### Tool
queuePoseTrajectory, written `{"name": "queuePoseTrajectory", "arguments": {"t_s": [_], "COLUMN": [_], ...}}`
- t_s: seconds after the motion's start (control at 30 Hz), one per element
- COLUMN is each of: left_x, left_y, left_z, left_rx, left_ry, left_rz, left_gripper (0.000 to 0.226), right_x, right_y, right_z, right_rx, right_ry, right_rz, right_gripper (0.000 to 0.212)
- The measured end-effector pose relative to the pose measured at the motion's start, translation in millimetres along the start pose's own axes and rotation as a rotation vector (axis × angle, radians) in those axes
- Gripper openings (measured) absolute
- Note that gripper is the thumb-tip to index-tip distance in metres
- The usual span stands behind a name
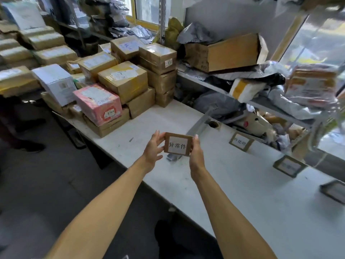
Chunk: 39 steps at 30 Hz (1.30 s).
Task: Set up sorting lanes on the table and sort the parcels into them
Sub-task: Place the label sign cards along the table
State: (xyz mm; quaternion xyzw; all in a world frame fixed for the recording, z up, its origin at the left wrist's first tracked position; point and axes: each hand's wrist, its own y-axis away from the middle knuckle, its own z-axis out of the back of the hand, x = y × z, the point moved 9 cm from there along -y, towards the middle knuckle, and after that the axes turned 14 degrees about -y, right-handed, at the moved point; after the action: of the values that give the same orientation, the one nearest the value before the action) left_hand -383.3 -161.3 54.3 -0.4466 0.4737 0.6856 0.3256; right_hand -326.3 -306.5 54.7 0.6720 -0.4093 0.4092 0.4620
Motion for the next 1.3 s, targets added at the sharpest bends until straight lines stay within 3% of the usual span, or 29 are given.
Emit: {"name": "queuePoseTrajectory", "arguments": {"t_s": [0.17,0.37,0.63,0.83,1.07,1.2,1.3], "left_x": [-12.4,-18.8,-36.0,-51.0,-55.2,-51.5,-46.8], "left_y": [32.9,44.4,72.7,99.7,106.7,104.6,102.1], "left_z": [-55.0,-145.5,-377.2,-561.8,-700.6,-764.4,-802.1], "left_rx": [0.090,0.171,0.436,0.562,0.714,0.755,0.768], "left_ry": [-0.122,-0.250,-0.391,-0.464,-0.605,-0.558,-0.481], "left_rz": [-0.001,0.043,0.046,0.007,-0.017,-0.009,0.018], "left_gripper": [0.064,0.074,0.069,0.071,0.073,0.065,0.059], "right_x": [5.5,27.9,61.0,81.2,86.4,85.2,80.2], "right_y": [28.9,39.5,46.0,61.6,75.4,73.5,64.2], "right_z": [47.1,142.5,374.2,560.1,702.1,762.9,800.6], "right_rx": [-0.010,-0.041,-0.142,-0.276,-0.414,-0.482,-0.549], "right_ry": [0.013,-0.011,-0.037,-0.057,-0.067,-0.089,-0.098], "right_rz": [-0.005,-0.001,-0.007,-0.018,-0.053,-0.073,-0.071], "right_gripper": [0.065,0.059,0.049,0.057,0.057,0.058,0.073]}}
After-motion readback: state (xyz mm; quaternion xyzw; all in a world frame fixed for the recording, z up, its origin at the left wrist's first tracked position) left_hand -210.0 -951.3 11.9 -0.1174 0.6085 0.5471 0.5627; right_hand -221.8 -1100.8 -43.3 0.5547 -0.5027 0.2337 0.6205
